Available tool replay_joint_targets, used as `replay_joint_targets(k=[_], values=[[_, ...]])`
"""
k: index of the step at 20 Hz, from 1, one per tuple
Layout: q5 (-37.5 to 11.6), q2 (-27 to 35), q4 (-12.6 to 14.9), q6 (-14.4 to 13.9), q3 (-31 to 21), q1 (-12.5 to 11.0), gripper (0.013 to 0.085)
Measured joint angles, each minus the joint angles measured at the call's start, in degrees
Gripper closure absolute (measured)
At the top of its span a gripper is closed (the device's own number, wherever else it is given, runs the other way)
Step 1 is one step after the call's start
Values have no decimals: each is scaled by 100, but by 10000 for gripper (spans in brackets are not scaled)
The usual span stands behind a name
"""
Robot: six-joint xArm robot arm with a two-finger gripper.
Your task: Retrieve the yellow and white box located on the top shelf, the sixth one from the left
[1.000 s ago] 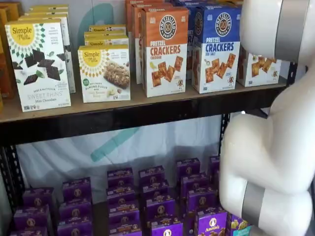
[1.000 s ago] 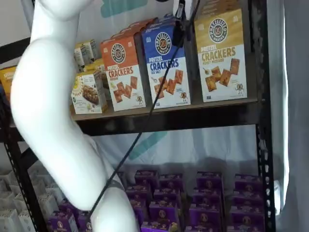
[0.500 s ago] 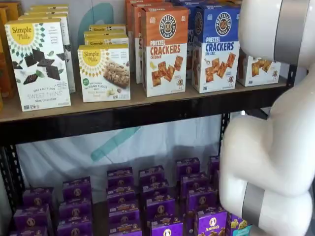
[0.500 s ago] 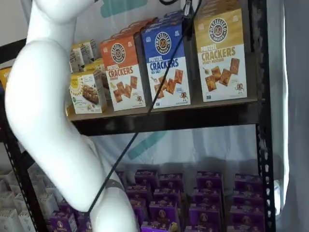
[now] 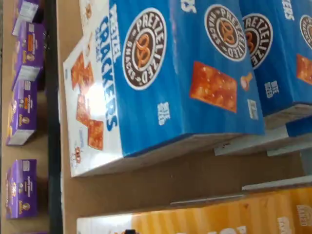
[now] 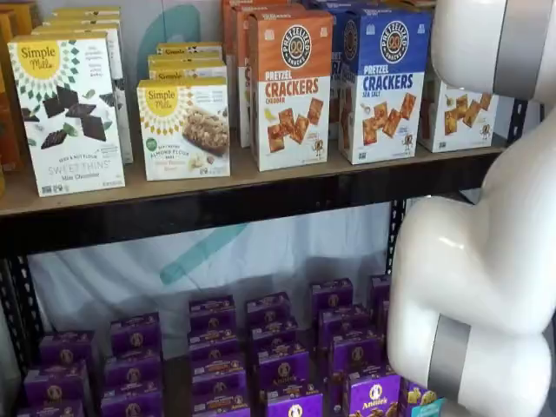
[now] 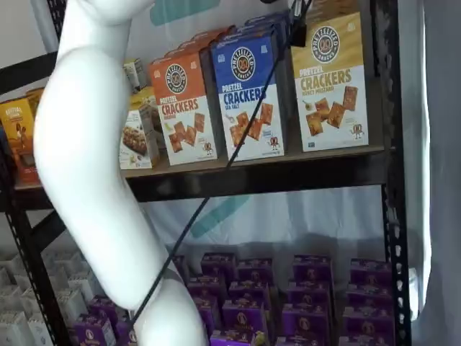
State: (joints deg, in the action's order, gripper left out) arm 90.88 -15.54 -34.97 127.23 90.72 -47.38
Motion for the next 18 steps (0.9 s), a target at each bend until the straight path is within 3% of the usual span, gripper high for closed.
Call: replay_joint_targets(k=[11,18], values=[[6,448,478,-213,473,396,130],[99,662,726,-272,719,519,130]])
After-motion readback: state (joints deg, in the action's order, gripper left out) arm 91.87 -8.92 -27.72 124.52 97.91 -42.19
